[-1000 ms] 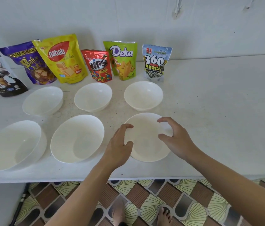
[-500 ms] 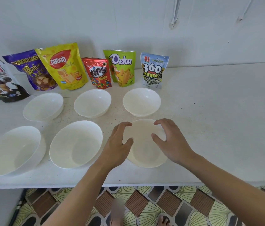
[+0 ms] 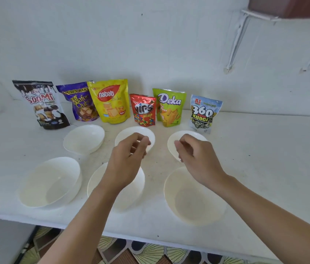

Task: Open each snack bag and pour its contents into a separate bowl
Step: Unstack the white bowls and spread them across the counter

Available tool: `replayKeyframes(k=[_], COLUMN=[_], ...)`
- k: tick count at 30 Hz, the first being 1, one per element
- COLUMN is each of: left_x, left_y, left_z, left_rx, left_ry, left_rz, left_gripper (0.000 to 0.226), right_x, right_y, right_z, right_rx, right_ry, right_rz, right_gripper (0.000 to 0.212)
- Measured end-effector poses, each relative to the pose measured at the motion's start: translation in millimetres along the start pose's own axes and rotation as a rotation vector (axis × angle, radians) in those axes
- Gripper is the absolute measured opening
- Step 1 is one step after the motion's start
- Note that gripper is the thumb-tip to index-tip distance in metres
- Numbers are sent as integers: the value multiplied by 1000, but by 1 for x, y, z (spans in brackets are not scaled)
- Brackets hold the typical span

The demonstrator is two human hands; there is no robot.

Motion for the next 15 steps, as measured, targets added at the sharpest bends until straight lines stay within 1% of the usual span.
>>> replayKeyframes(k=[2,3,5,8,12,15], left_x=[21,32,57,98,157,199], left_y=[6,9,16,26,41,51], left_z=[3,5,14,29,49,63], left_rx=[2,0,-4,-2,2,6], left_ry=[-17,-15,-2,46,109,140], left_rz=[-42,-61,-94,-133,-205,-267], left_gripper=[31,34,35,33,29,16], right_x=[-12,-20,-38,-72,-122,-157], right_y=[8,12,18,26,37,44], right_z=[14,21,37,66,110,142], right_rx=[28,34,46,80,150,204], right_ry=[7,12,32,82,140,182], right_rz=[-2,3,10,34,51,84], right_gripper=[53,59,60,48,22,10])
Point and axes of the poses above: each hand's wrist, its own y-axis towards the middle knuckle, its own x-axis out of the back of the hand, z = x × y, the point moved 3 cm from there along y, towards the middle knuckle, and after that the axes turned 12 degrees about -z, right-handed, at the moved point
